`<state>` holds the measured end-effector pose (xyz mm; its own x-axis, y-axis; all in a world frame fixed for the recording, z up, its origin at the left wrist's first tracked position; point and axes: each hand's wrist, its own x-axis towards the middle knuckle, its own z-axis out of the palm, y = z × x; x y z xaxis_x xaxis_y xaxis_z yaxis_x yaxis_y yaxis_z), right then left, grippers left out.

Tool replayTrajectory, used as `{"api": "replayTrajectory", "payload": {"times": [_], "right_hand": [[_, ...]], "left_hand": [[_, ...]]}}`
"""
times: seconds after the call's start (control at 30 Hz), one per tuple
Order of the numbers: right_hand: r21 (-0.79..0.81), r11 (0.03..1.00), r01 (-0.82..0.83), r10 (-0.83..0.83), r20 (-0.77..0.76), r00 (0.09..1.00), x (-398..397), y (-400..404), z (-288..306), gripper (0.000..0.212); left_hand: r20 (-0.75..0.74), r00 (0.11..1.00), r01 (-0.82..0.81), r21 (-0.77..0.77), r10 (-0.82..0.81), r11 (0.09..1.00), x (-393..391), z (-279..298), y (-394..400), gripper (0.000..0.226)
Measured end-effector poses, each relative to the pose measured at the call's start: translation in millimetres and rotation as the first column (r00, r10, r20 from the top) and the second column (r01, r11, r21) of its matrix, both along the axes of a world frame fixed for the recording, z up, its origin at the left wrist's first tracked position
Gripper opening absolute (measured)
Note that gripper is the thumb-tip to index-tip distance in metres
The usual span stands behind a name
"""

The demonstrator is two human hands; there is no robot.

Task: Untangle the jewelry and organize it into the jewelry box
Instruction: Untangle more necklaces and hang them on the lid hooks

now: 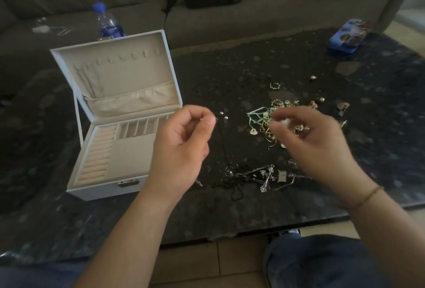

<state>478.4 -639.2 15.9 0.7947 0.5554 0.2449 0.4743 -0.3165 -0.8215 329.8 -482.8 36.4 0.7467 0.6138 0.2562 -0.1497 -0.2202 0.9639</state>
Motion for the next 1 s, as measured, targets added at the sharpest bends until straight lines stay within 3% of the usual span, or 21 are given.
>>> {"api": "replayTrajectory", "payload": {"times": [0.03, 0.13, 0.2, 0.27, 0.4, 0.5, 0.57, 0.67, 0.73, 0.87, 1.0], "right_hand": [[0.116, 0.982, -0.151, 0.161, -0.082, 0.983, -13.6, 9.7, 12.0, 0.027], [0.136, 0.894, -0.428, 0.441, -0.091, 0.893, -37.2, 35.6, 25.7, 0.031], [0.146, 0.888, -0.435, 0.449, -0.077, 0.890, -37.3, 46.5, 30.8, 0.013], [0.161, 0.880, -0.447, 0.468, -0.129, 0.874, -29.2, 51.3, 37.0, 0.010], [0.386, 0.793, -0.472, 0.595, -0.322, 0.737, -15.9, 49.5, 66.9, 0.006], [0.475, 0.768, -0.430, 0.604, -0.313, 0.733, -4.4, 44.4, 97.1, 0.012], [0.475, 0.773, -0.419, 0.596, -0.318, 0.738, 5.0, 37.8, 115.5, 0.017], [0.267, 0.838, -0.476, 0.540, -0.289, 0.790, 13.2, 28.6, 131.8, 0.012], [0.225, 0.839, -0.495, 0.543, -0.288, 0.789, 9.8, 27.2, 136.6, 0.009], [0.342, 0.785, -0.516, 0.613, -0.313, 0.725, -2.2, 31.8, 143.7, 0.013], [0.219, 0.857, -0.466, 0.511, -0.249, 0.823, 1.6, 28.6, 139.7, 0.020]], "left_hand": [[-0.007, 1.000, 0.024, 0.023, -0.024, 0.999, 0.0, 1.5, 0.9, 0.011], [-0.045, 0.994, 0.102, 0.107, -0.098, 0.989, -1.5, 6.4, 5.1, 0.010], [-0.061, 0.991, 0.127, 0.159, -0.118, 0.979, -4.2, 10.9, 7.6, 0.009], [-0.077, 0.995, 0.083, 0.205, -0.069, 0.975, -8.4, 16.0, 11.6, 0.009], [-0.138, 0.985, -0.063, 0.273, 0.104, 0.960, -14.4, 15.5, 23.9, 0.008], [-0.205, 0.965, -0.099, 0.288, 0.163, 0.953, -18.9, 8.2, 32.1, 0.017], [-0.234, 0.960, -0.081, 0.289, 0.152, 0.954, -22.4, 5.3, 35.5, 0.008], [-0.250, 0.962, -0.034, 0.295, 0.112, 0.955, -26.4, 0.2, 39.7, 0.010], [-0.246, 0.967, -0.004, 0.224, 0.060, 0.975, -24.2, -1.2, 38.1, 0.015], [-0.378, 0.918, 0.215, 0.219, -0.120, 0.952, -6.9, -7.8, 22.6, 0.005], [-0.586, 0.796, 0.405, 0.331, -0.150, 0.852, 1.0, -25.7, 13.1, 0.012]]}}
